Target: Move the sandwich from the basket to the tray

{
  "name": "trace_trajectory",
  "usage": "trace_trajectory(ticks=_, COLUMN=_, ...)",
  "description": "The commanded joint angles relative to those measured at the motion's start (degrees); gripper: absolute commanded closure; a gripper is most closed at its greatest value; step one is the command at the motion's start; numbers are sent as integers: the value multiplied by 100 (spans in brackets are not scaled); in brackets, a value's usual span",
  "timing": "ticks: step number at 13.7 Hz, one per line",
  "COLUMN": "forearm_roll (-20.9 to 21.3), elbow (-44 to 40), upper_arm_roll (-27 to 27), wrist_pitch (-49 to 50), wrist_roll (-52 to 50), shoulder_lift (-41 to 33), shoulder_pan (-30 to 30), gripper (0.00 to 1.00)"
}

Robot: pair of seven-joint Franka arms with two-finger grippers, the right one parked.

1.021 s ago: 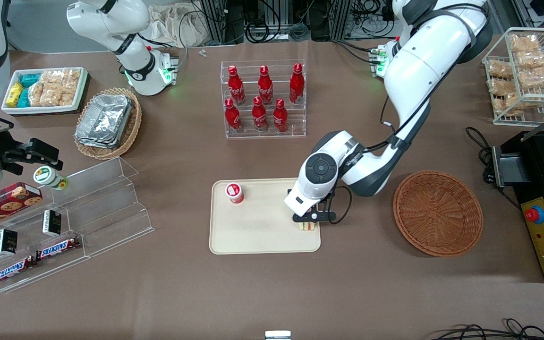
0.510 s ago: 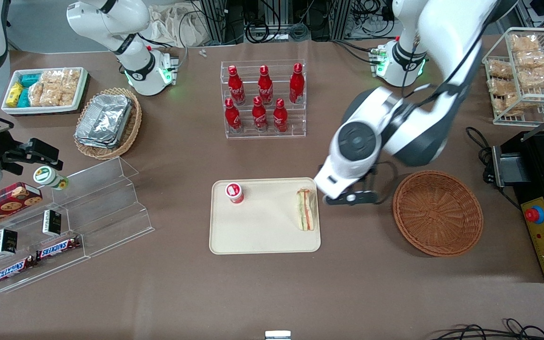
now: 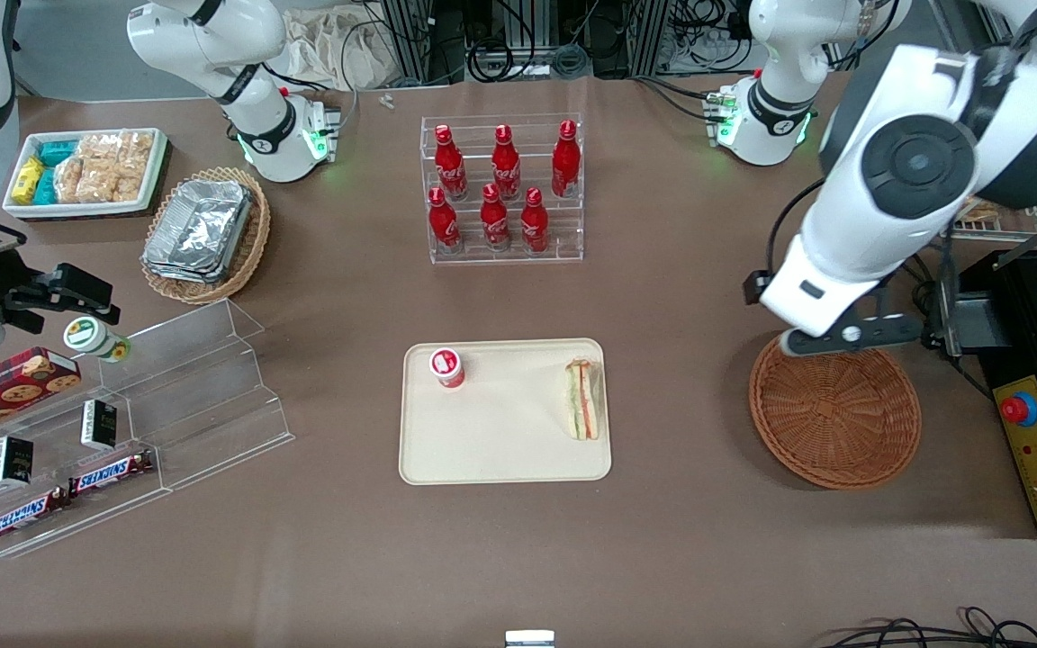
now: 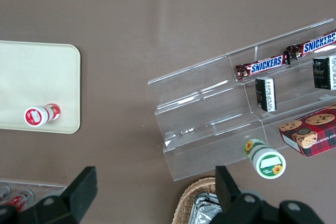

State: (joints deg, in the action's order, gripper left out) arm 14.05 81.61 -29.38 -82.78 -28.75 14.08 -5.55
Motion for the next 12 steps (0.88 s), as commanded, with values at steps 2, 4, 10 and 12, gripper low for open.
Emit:
trace_trajectory(ticks=2, forearm_roll=-261, elbow=118, upper_arm_roll=11, wrist_pitch=-10, wrist_roll=106, shoulder_lift=-274, shoulder_pan=-570, gripper=0)
trace_trajectory(ticks=4, forearm_roll=-315, elbow=109, upper_arm_roll=2, wrist_pitch=-27, wrist_roll=395, shoulder_lift=-327, shoulder_pan=-824, gripper=0)
trace_trajectory(ticks=10, forearm_roll=-814, elbow=56, upper_arm_roll=1490, wrist_pitch=-27, wrist_roll=1527, shoulder_lift=-581, shoulder_pan=-249, gripper=0)
trace_trajectory(ticks=12, forearm_roll=-1035, elbow=109, upper_arm_roll=2616, wrist_pitch=-27, wrist_roll=1889, shoulder_lift=-704, shoulder_pan=604, gripper=0)
